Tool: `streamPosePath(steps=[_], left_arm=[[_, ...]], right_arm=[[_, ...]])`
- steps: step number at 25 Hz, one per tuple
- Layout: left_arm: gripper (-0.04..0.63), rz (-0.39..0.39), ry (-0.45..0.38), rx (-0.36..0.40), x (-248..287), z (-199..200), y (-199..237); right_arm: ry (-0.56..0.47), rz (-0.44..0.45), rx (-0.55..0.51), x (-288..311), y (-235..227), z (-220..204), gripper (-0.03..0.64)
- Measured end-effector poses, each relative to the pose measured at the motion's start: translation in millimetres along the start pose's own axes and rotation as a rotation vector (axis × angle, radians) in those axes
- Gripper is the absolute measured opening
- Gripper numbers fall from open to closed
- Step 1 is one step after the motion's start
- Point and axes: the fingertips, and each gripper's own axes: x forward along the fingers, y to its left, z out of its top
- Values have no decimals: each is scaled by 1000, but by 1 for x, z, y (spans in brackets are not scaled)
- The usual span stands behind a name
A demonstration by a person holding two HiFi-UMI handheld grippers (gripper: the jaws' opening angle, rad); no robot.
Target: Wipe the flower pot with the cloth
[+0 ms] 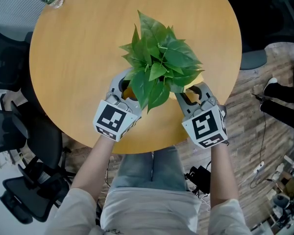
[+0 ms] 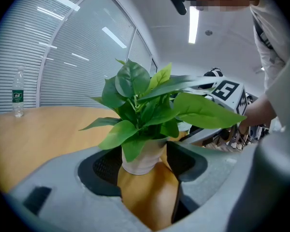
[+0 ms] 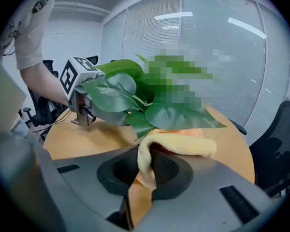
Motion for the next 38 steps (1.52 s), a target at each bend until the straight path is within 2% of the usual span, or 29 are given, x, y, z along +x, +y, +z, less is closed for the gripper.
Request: streamPosePath(steps=[7, 13, 20, 24, 28, 33, 38], left_arm=[[293, 22, -8, -16, 1, 0, -1], [291, 19, -11, -36, 0, 0, -2], [287, 8, -1, -32, 0, -2, -3], [288, -70, 36, -39, -2, -9, 3], [331, -145, 39, 20, -5, -5, 14], [421, -326, 42, 81, 6, -1, 14], [451, -457, 33, 89, 19, 5, 10]], right_arm=[[-8, 42, 4, 1, 22, 1, 46], [-8, 88, -34, 8, 41, 5, 46], [-12, 96, -21, 10, 43, 4, 46], [-12, 97, -3, 8, 39, 1, 46], [-16, 95, 24, 7, 39, -2, 46], [-12, 85, 39, 7, 38, -2, 46], [-4, 89, 46, 7, 39, -2, 46]])
